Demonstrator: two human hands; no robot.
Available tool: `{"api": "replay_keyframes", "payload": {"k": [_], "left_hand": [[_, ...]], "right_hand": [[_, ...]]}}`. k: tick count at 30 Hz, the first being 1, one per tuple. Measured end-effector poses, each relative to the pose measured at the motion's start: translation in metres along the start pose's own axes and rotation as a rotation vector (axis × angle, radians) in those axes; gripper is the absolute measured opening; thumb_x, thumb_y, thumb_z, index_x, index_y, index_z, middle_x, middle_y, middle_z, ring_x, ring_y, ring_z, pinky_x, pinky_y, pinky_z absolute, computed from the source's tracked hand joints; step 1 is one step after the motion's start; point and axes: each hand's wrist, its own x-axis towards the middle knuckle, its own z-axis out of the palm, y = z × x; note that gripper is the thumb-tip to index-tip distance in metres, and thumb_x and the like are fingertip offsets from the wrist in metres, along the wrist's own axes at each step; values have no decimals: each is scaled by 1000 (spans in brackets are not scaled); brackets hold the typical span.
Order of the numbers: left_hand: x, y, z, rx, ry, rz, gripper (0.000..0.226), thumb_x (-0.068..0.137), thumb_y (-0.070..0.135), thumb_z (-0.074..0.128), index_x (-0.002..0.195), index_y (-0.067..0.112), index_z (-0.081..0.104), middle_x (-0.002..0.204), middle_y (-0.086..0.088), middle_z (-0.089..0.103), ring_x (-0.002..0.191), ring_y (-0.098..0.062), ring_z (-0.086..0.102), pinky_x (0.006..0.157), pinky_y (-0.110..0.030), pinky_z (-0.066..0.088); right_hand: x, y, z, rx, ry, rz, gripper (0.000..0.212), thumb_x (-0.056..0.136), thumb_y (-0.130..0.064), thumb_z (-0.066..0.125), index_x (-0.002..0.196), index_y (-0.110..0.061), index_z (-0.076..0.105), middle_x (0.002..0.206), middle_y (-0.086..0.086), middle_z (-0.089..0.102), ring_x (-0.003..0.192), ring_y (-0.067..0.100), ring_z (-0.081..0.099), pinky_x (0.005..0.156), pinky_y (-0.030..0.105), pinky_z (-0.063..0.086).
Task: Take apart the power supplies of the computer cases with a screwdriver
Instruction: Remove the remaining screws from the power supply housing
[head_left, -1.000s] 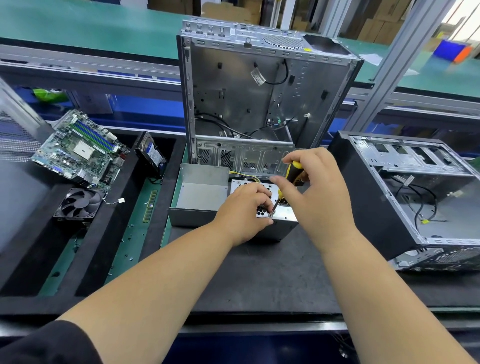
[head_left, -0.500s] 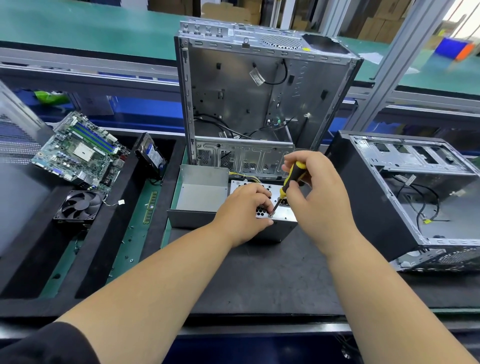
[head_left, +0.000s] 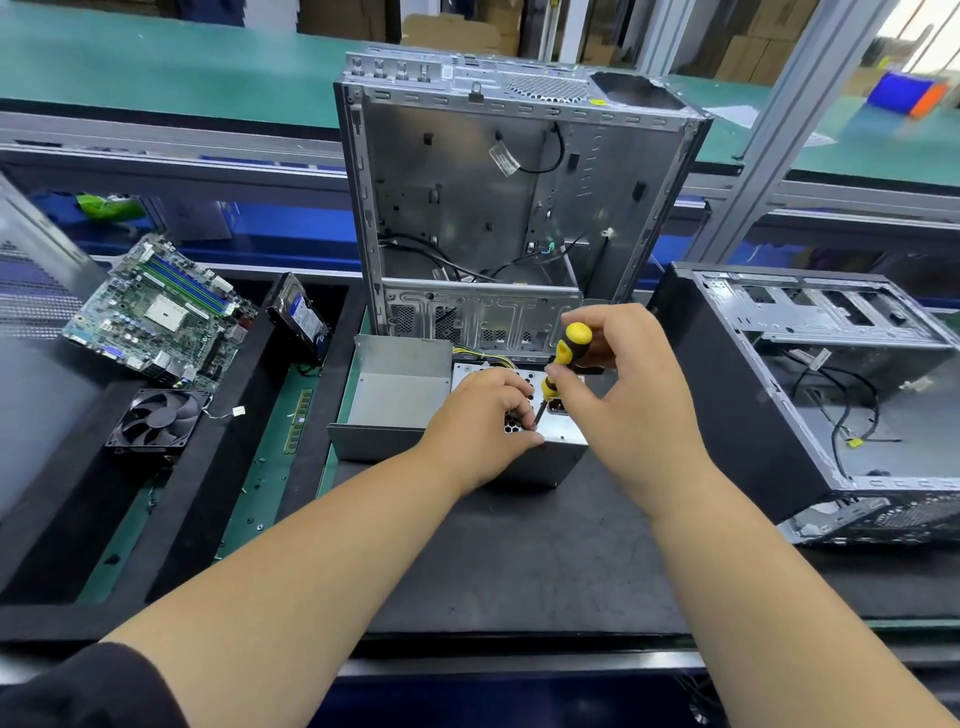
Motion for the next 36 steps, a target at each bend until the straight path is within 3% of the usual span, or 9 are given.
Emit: {"api": "replay_keyframes", "payload": {"k": [5, 8, 12, 15, 20, 23, 26, 29, 36], "left_hand": [[0, 1, 0, 27, 1, 7, 22, 78, 21, 83, 70, 28, 64, 103, 15, 52, 104, -9, 47, 94, -34, 46], [0, 1, 0, 31, 13, 5, 25, 78, 22, 83, 68, 29, 61, 105, 15, 53, 105, -6, 47, 94, -30, 44], [0, 3, 1, 5, 37, -8, 34, 79, 21, 82, 65, 36, 55, 109, 15, 57, 108, -6, 49, 96, -28, 42], [0, 3, -1, -16, 74, -3, 32, 81, 18, 80, 69, 34, 55, 110, 10, 60, 110, -7, 53, 98, -24, 41], [-4, 1, -5, -24, 110, 8, 23, 87, 17, 73, 82, 29, 54, 98, 9, 59, 97, -1, 51, 86, -14, 38], [-7, 2, -5, -41, 162, -37, 18, 91, 17, 69, 87, 28, 55, 94, 14, 55, 89, 6, 50, 76, -7, 34], [-8, 4, -7, -110, 244, -73, 19, 93, 16, 65, 85, 31, 55, 92, 9, 58, 80, 3, 51, 69, -5, 36], [-10, 4, -12, -154, 298, -124, 17, 94, 16, 63, 86, 28, 55, 90, 2, 63, 80, -7, 56, 71, -17, 44], [-46, -28, -42, -149, 512, -263, 19, 91, 14, 66, 80, 28, 58, 73, 13, 57, 66, 2, 49, 66, -7, 38]], "right_hand": [[3, 1, -3, 5, -24, 42, 28, 82, -10, 76, 102, -23, 62, 94, -11, 61, 87, 13, 62, 80, 38, 53], [3, 3, -4, 43, -43, 88, 29, 85, -7, 74, 107, -22, 62, 95, -10, 63, 87, 14, 64, 82, 38, 54], [3, 6, -10, 54, -59, 110, 37, 90, -5, 68, 120, -24, 61, 101, -12, 62, 91, 10, 65, 86, 25, 51], [4, 8, -14, 117, -36, 115, 38, 90, -3, 66, 122, -24, 61, 99, -12, 59, 89, 7, 65, 79, 12, 48], [6, 10, -17, 332, 40, 172, 25, 89, -2, 68, 106, -19, 60, 88, -10, 62, 81, 12, 70, 77, 24, 55], [7, 16, -17, 477, 69, 238, 19, 91, -4, 66, 99, -15, 53, 84, -7, 62, 81, 23, 73, 79, 38, 59], [7, 24, -13, 596, 134, 312, 16, 94, -11, 63, 99, -13, 48, 85, -2, 65, 80, 26, 75, 75, 31, 59], [5, 33, -2, 691, 187, 451, 12, 97, -15, 61, 101, -13, 49, 90, 7, 71, 81, 22, 75, 75, 24, 56], [7, 46, 29, 779, 128, 604, 16, 99, -23, 59, 108, -11, 51, 95, 10, 75, 88, 22, 74, 81, 37, 55]]}}
